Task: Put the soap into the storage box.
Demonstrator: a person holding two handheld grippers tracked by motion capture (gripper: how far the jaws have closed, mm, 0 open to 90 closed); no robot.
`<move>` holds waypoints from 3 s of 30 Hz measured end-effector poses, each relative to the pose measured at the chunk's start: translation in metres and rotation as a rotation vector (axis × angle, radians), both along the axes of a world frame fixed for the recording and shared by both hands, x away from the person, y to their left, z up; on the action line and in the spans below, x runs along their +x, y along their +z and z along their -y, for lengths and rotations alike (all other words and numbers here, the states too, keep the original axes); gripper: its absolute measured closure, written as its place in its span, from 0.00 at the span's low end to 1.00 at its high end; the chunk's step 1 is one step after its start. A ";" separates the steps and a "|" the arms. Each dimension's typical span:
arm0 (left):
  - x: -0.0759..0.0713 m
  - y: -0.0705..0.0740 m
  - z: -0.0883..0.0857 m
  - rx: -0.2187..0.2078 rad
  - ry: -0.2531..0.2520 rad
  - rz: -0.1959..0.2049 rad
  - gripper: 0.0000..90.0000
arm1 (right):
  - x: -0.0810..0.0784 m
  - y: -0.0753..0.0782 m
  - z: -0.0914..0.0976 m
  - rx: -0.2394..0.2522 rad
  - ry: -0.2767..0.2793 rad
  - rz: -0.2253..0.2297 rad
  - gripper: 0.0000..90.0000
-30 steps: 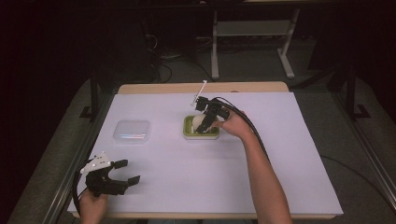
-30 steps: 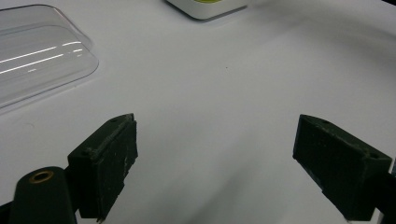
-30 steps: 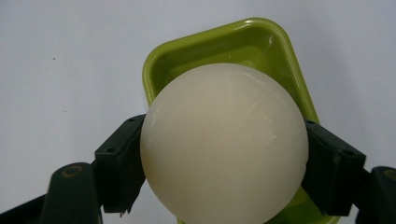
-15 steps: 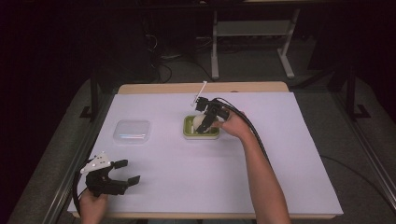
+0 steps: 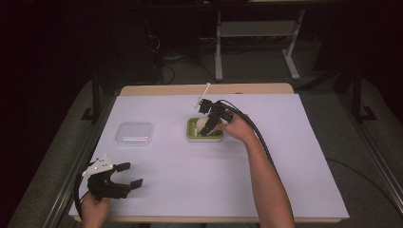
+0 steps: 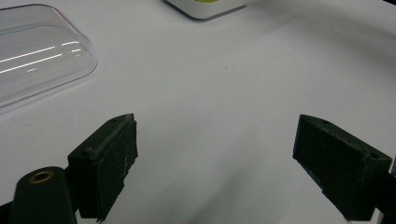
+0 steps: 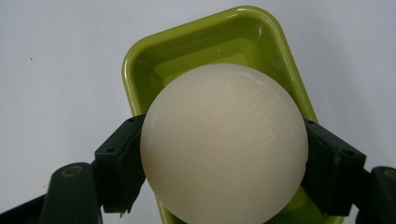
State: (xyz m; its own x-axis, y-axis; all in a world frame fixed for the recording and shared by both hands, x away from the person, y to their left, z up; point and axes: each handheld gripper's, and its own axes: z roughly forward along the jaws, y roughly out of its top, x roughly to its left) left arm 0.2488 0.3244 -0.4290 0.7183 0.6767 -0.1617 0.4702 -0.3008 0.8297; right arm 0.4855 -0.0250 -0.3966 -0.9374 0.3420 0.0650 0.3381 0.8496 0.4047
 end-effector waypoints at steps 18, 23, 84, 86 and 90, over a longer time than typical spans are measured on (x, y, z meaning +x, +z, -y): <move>0.000 0.000 0.000 0.000 0.003 -0.003 0.14 | 0.000 0.000 -0.001 -0.001 -0.005 -0.011 0.26; 0.000 0.000 0.000 -0.002 0.002 0.001 0.14 | 0.000 0.000 0.000 -0.006 -0.006 -0.013 0.26; 0.001 0.000 0.002 0.008 0.001 -0.005 0.14 | -0.020 0.019 0.050 0.116 -0.092 -0.043 0.22; 0.001 0.000 0.003 0.007 0.001 -0.003 0.14 | -0.023 0.021 0.053 0.127 -0.093 -0.024 0.23; 0.001 0.000 0.003 0.010 0.000 -0.004 0.14 | -0.026 0.021 0.057 0.145 -0.089 -0.028 0.22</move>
State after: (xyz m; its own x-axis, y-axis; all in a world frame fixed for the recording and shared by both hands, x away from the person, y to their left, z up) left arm 0.2495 0.3217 -0.4289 0.7176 0.6784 -0.1575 0.4732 -0.3091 0.8249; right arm 0.4591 -0.0822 -0.3756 -0.9010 0.4086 0.1458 0.4223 0.7492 0.5103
